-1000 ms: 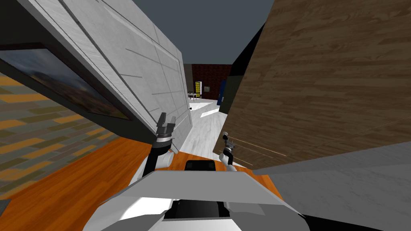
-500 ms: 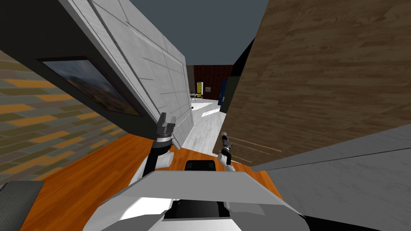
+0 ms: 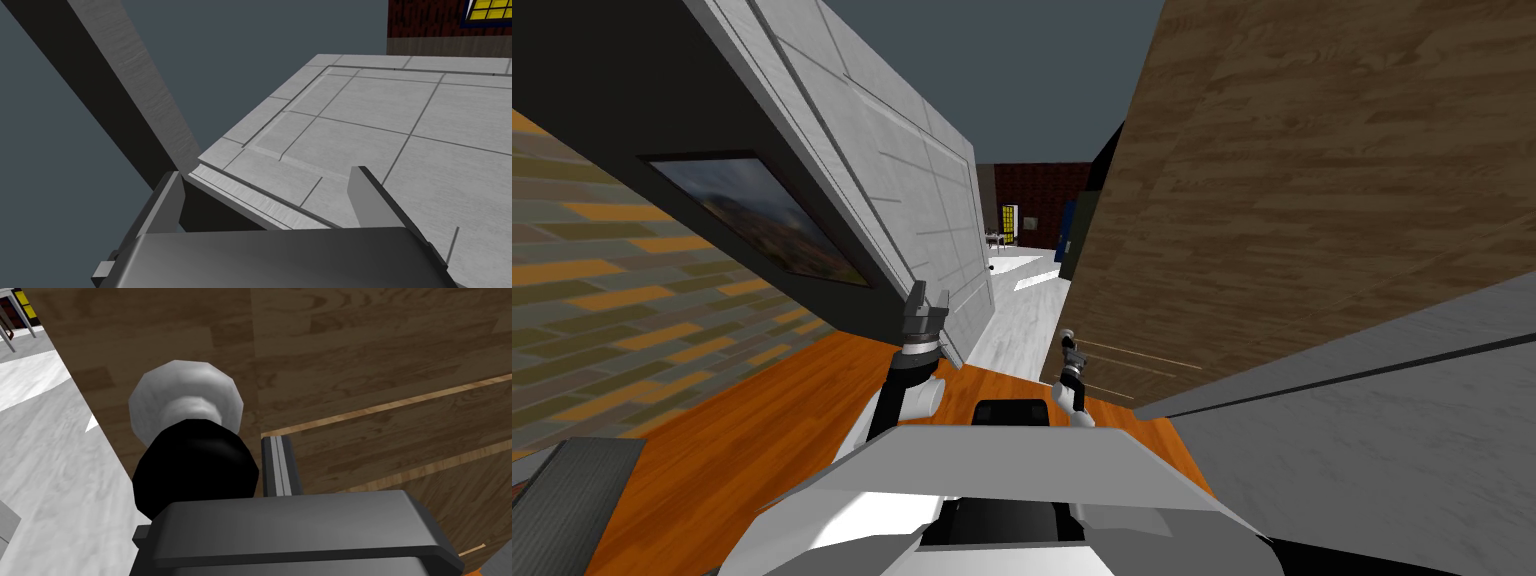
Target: Push the door open
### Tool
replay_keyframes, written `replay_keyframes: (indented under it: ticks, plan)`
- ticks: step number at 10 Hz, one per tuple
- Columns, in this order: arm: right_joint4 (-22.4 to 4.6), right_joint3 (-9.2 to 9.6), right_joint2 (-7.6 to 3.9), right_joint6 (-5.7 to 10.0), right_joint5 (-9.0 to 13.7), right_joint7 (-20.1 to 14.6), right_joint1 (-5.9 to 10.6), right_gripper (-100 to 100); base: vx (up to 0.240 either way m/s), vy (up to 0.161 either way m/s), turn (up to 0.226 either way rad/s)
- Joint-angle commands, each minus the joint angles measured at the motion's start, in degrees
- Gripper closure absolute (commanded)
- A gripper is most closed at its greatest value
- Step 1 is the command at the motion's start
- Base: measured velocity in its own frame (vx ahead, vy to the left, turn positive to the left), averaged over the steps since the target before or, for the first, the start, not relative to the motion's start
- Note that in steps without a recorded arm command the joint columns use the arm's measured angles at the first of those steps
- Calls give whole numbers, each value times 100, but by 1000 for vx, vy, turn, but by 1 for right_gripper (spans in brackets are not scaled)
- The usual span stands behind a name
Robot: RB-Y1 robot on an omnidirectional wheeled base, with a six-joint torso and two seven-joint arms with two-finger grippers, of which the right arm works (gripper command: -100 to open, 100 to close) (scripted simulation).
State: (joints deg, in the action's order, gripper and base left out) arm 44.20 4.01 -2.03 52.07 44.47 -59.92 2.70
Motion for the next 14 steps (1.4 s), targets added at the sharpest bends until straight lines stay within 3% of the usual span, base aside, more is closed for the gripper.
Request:
replay_keyframes:
  ticks: [1, 2, 3, 8, 9, 14]
  plan:
    - [0, 0, 0, 0, 0, 0, 0, -100, -27, -28, -42]
    - [0, 0, 0, 0, 0, 0, 0, -100, -4, -28, -54]
    - [0, 0, 0, 0, 0, 0, 0, 100, 9, 1, 48]
    - [0, 0, 0, 0, 0, 0, 0, 100, 3, 3, -7]
    - [-3, 74, -97, -24, -46, -52, -35, -100, -84, -53, 60]
    - [29, 312, -107, -98, -176, -153, -32, -100, -165, -53, 47]
